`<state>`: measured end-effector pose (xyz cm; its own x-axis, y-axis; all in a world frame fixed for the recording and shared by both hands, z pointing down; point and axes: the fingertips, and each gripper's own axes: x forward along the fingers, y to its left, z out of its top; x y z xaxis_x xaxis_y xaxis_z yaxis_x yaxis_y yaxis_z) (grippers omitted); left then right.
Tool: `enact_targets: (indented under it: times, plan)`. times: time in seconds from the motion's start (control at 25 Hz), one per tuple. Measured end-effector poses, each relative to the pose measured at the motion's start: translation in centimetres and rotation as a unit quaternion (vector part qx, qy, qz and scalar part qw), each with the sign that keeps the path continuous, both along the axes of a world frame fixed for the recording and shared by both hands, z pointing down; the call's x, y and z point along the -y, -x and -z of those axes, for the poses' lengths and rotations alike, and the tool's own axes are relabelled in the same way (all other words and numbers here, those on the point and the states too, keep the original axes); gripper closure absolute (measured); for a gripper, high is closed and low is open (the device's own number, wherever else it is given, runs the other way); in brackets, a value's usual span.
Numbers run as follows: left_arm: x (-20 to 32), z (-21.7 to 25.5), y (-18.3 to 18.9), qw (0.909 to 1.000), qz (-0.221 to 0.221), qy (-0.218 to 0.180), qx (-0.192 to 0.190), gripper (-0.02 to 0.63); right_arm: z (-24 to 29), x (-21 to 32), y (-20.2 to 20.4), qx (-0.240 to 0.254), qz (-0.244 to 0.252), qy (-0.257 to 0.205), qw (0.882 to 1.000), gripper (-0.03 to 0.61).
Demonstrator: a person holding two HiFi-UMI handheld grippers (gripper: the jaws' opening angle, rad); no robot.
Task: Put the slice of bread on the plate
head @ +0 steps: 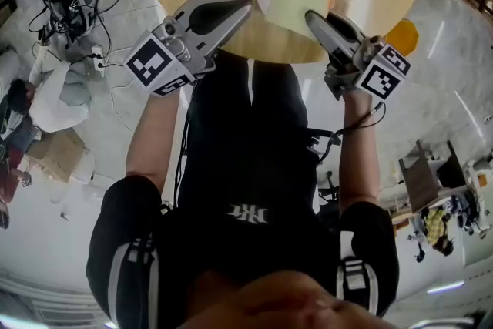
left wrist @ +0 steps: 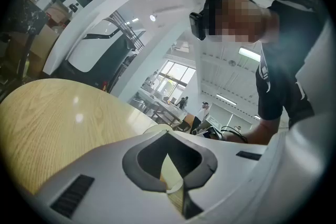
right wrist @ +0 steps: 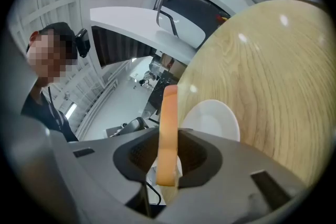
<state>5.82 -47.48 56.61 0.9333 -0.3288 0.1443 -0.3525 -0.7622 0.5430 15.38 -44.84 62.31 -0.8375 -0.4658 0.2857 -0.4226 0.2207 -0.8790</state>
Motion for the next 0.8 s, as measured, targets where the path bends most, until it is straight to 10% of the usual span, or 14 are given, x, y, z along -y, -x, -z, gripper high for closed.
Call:
enact_targets:
  times: [0.8]
  plan:
    - [0.9,-1.0,1.2,0.9999,-0.006,0.005,-0.009,0.604,-2.2,1.1,1.2,-0.141,0.070,-0.001,0.988,0.466]
